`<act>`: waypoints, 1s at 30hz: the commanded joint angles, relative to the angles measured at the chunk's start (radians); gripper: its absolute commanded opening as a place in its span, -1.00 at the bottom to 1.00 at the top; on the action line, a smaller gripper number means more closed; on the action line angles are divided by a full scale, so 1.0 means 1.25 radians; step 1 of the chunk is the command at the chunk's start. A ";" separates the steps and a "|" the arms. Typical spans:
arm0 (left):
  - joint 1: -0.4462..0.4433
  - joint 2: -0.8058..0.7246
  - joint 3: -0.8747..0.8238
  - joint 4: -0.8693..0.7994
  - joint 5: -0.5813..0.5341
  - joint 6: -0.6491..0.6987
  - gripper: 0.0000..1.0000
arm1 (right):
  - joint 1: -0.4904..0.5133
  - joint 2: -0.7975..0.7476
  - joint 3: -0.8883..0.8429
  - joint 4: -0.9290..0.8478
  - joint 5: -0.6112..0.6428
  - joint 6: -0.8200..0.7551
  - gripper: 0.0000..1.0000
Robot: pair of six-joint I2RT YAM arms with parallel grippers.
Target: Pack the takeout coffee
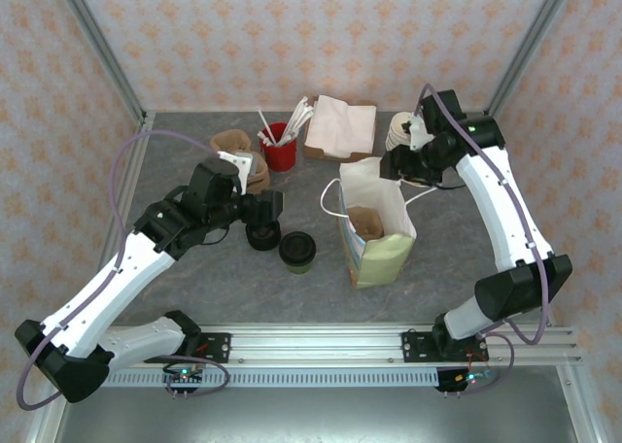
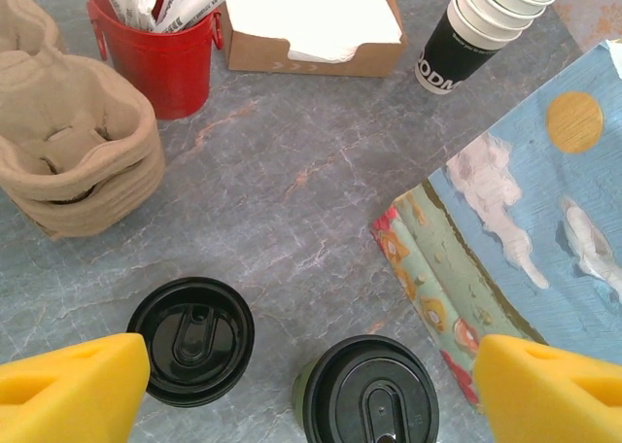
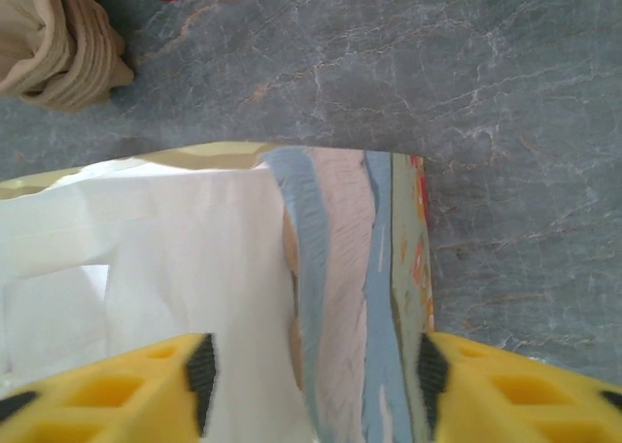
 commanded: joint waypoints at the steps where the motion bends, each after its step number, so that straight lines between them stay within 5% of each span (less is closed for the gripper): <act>1: 0.002 0.002 -0.015 -0.001 0.014 -0.014 0.76 | 0.000 0.018 0.005 0.022 0.016 -0.024 -0.07; 10: 0.002 0.023 0.002 -0.005 0.029 -0.008 0.75 | 0.014 -0.008 -0.026 0.089 0.011 -0.004 -0.97; 22: 0.002 0.004 -0.020 0.009 0.015 -0.027 0.75 | 0.084 -0.265 -0.209 0.318 0.021 0.091 -1.00; 30: 0.002 0.014 -0.011 0.011 0.015 -0.029 0.76 | 0.102 -0.316 -0.259 0.338 0.049 0.137 -1.00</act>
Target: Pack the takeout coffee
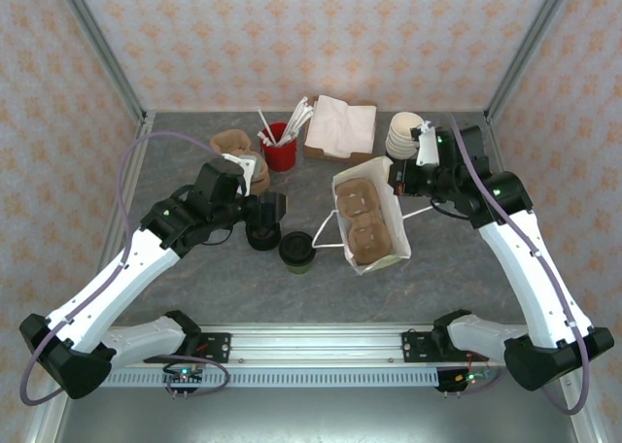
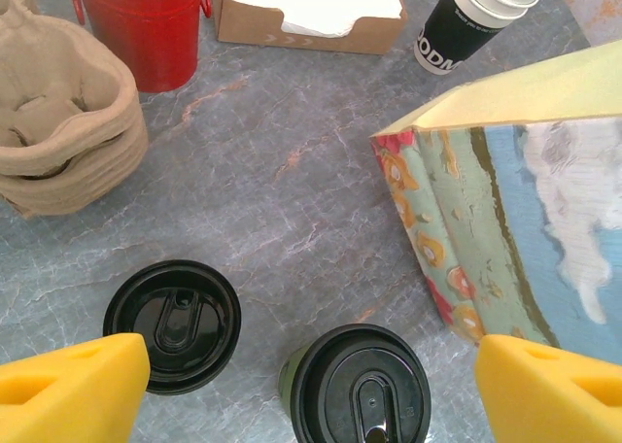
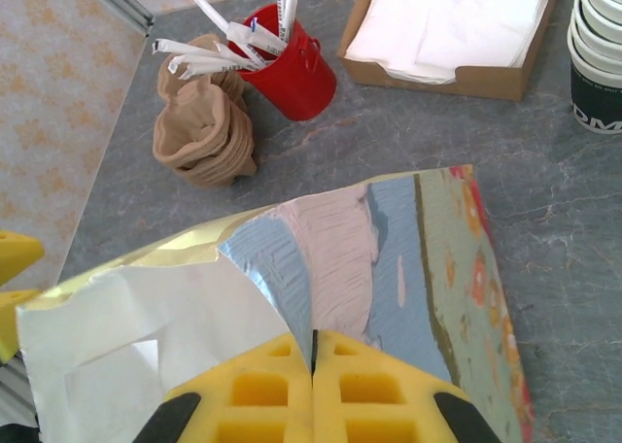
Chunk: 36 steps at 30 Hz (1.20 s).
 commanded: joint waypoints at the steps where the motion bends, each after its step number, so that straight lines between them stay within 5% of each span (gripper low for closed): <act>1: 0.002 -0.004 0.002 0.009 -0.007 -0.007 0.75 | 0.007 -0.005 -0.012 0.040 0.027 0.032 -1.00; 15: -0.003 0.042 0.120 -0.009 0.026 -0.004 0.63 | 0.012 -0.022 -0.044 0.061 0.060 0.117 -1.00; 27: -0.143 0.173 0.410 -0.125 0.005 0.081 0.51 | 0.017 -0.036 -0.046 0.076 0.096 0.202 -1.00; 36: -0.142 0.143 0.335 -0.149 -0.129 -0.066 0.58 | 0.017 -0.053 -0.097 0.064 0.088 0.331 -1.00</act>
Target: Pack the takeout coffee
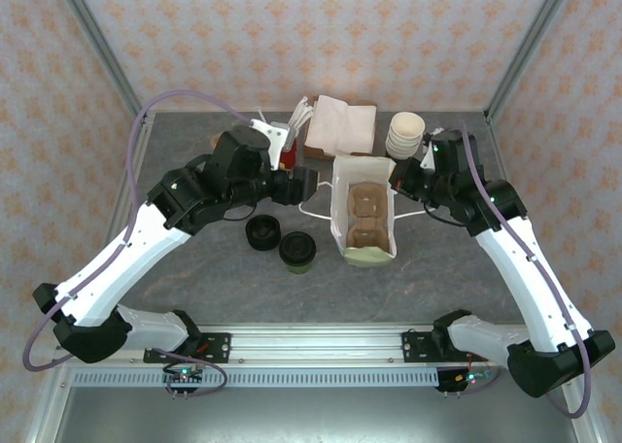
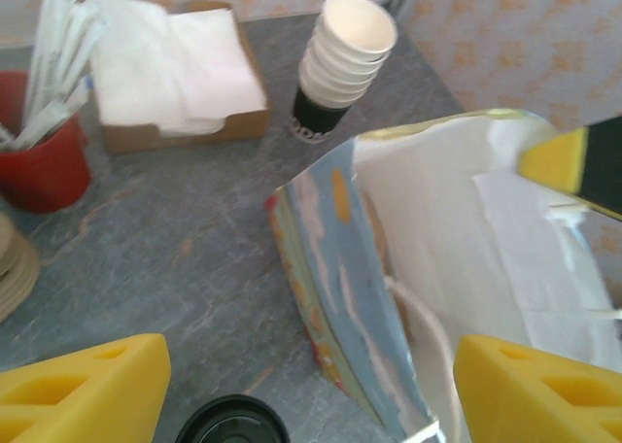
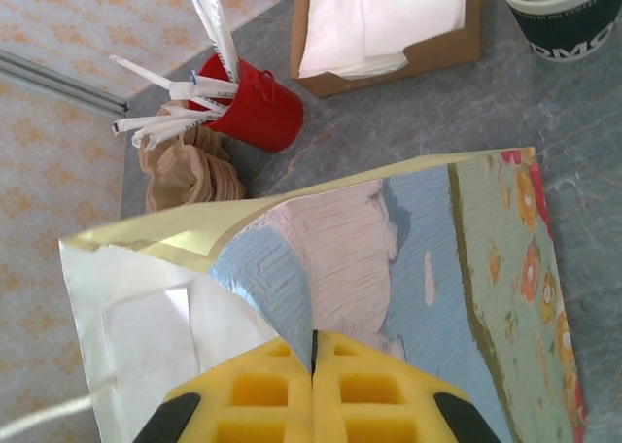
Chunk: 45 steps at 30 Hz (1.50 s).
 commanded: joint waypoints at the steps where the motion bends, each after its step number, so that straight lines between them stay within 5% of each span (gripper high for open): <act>1: 0.006 -0.028 -0.032 -0.061 -0.085 -0.071 0.60 | 0.005 -0.020 -0.019 -0.004 0.014 0.062 -1.00; 13: 0.008 -0.076 -0.221 -0.179 -0.089 -0.204 0.76 | 0.005 -0.008 -0.029 -0.051 0.010 0.069 -1.00; 28: -0.054 -0.078 -0.381 -0.075 -0.016 -0.145 0.78 | 0.004 -0.016 -0.028 -0.107 0.059 0.089 -1.00; 38: -0.072 -0.027 -0.396 -0.017 -0.009 -0.111 0.88 | -0.092 -0.042 0.010 -0.170 0.031 -0.024 0.13; 45: -0.073 -0.006 -0.378 -0.027 -0.007 -0.091 0.89 | -0.147 0.044 0.108 -0.200 -0.019 -0.209 0.42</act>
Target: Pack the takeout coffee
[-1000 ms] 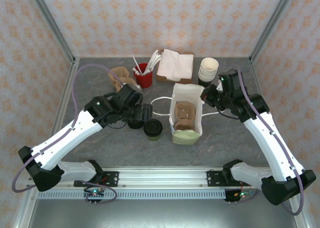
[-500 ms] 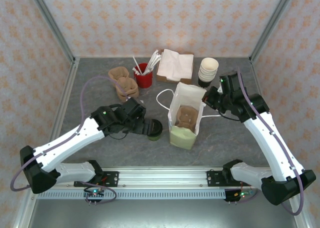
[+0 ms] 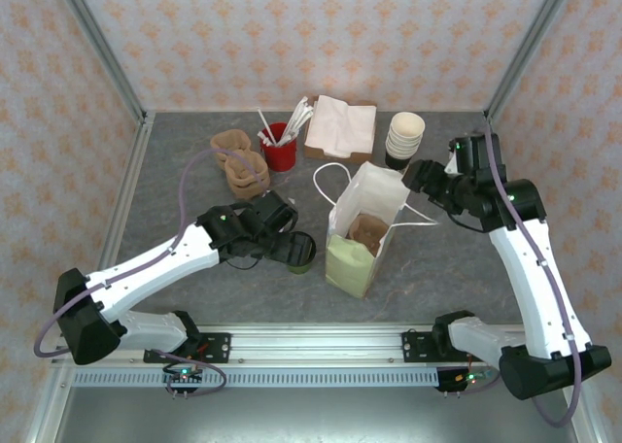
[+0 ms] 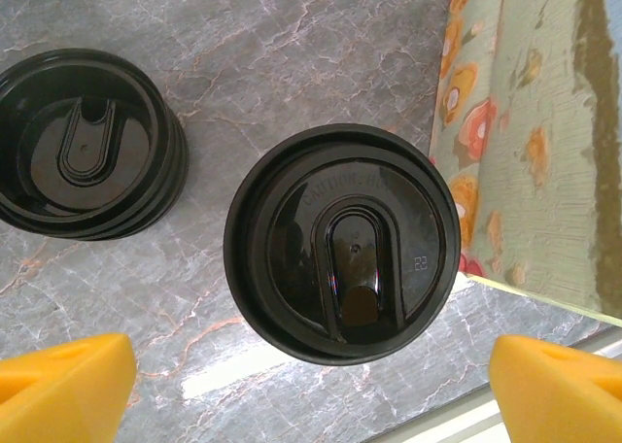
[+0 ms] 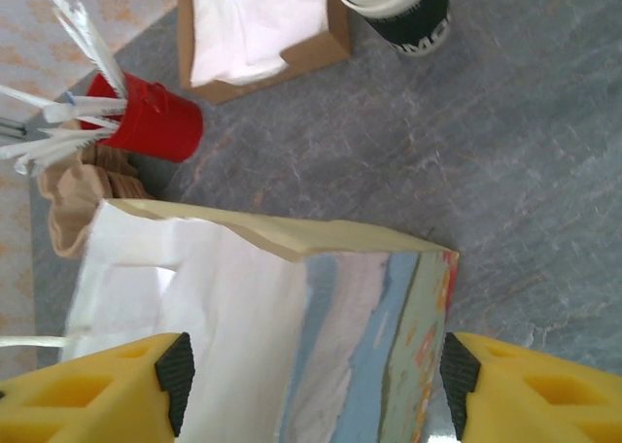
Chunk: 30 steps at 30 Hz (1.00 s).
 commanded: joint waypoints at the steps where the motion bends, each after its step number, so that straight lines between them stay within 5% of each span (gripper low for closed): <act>1: -0.003 0.012 0.008 0.007 0.005 0.020 0.89 | -0.021 0.054 0.053 -0.037 -0.043 -0.128 0.41; 12: -0.004 0.017 0.005 0.009 0.026 0.008 0.89 | -0.031 0.147 0.073 -0.038 -0.094 -0.266 0.38; 21: -0.003 0.014 -0.001 0.012 0.018 -0.009 0.89 | -0.031 0.121 0.086 -0.132 -0.089 -0.169 0.37; 30: -0.004 0.022 -0.004 0.018 -0.003 -0.053 0.86 | -0.030 0.066 -0.027 -0.075 -0.127 -0.061 0.17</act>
